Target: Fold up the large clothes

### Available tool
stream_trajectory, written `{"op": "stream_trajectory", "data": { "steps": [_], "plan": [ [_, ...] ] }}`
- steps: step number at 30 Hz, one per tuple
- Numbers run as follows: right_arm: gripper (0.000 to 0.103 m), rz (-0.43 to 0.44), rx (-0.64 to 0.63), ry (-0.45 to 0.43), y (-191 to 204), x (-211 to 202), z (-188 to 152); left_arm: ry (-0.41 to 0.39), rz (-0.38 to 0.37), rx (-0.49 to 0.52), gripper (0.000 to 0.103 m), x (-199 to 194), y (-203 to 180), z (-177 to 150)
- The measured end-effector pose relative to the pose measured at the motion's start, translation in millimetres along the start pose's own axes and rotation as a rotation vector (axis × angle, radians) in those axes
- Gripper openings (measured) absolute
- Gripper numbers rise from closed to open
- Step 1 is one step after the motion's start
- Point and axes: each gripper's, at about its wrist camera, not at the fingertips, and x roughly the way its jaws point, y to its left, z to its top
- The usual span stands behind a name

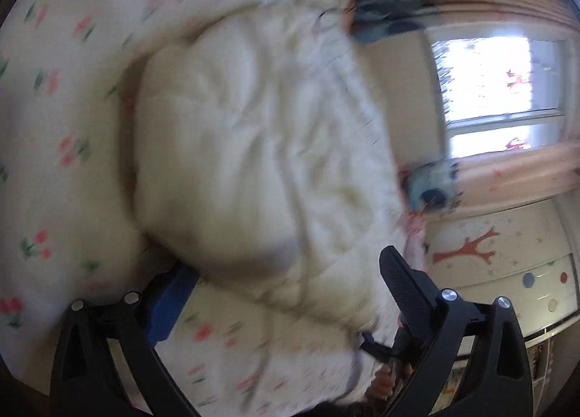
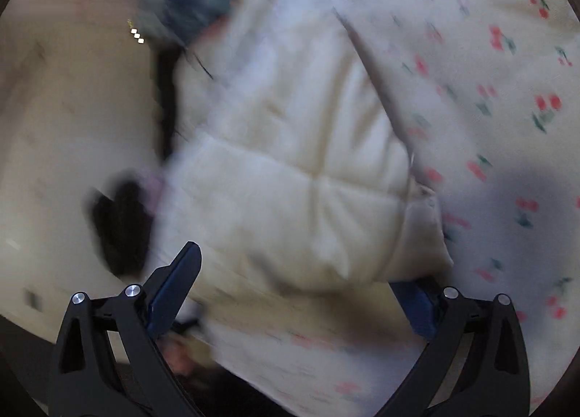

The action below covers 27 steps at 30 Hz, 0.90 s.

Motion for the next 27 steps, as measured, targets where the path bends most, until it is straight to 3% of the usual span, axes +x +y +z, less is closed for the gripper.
{"op": "stream_trajectory", "data": {
  "steps": [1,2,4,6,9,11,13,14,16,19,23,26,27],
  "plan": [
    [0.097,0.048,-0.009,-0.028,5.5,-4.8,1.8,-0.018,-0.013,0.025,0.094,-2.1,-7.0,0.1],
    [0.097,0.037,-0.015,-0.027,7.1,-4.5,3.7,-0.03,-0.019,0.061,0.094,-2.6,-11.9,0.5],
    [0.097,-0.068,0.005,0.032,-2.6,7.3,4.1,0.017,0.019,0.042,0.095,5.7,-2.3,1.7],
    [0.094,-0.117,0.025,0.052,-16.9,10.4,1.1,0.061,0.028,0.003,0.095,12.7,15.1,-0.4],
    [0.089,-0.117,0.058,-0.027,-27.7,5.4,5.3,0.02,0.043,0.01,0.095,11.4,11.9,5.5],
    [0.05,-0.157,0.043,-0.098,-23.5,5.7,15.9,-0.038,0.053,-0.037,0.095,12.0,12.5,15.5],
    [0.031,-0.131,0.047,-0.107,-25.9,13.3,23.2,-0.068,0.069,-0.071,0.091,17.8,11.7,21.4],
    [0.028,-0.114,0.049,-0.106,-27.0,15.5,26.0,-0.057,0.084,-0.053,0.084,21.0,8.2,22.3],
    [0.023,-0.086,0.007,-0.123,-18.4,12.0,26.7,-0.027,0.112,-0.006,0.056,29.3,-3.3,23.4],
    [0.02,-0.029,-0.063,-0.169,3.4,-9.6,19.6,-0.047,0.04,0.047,0.04,11.9,-23.0,22.9],
    [0.019,0.012,-0.182,-0.209,46.5,-58.4,-4.4,-0.056,-0.021,0.145,0.038,-23.1,-55.2,3.6],
    [0.021,-0.021,-0.209,-0.195,34.2,-90.7,-37.3,-0.017,-0.025,0.165,0.038,-40.7,-53.1,-28.5],
    [0.023,-0.054,-0.207,-0.172,23.5,-94.2,-47.0,0.015,-0.004,0.159,0.042,-39.9,-43.4,-38.9]
  ]
}}
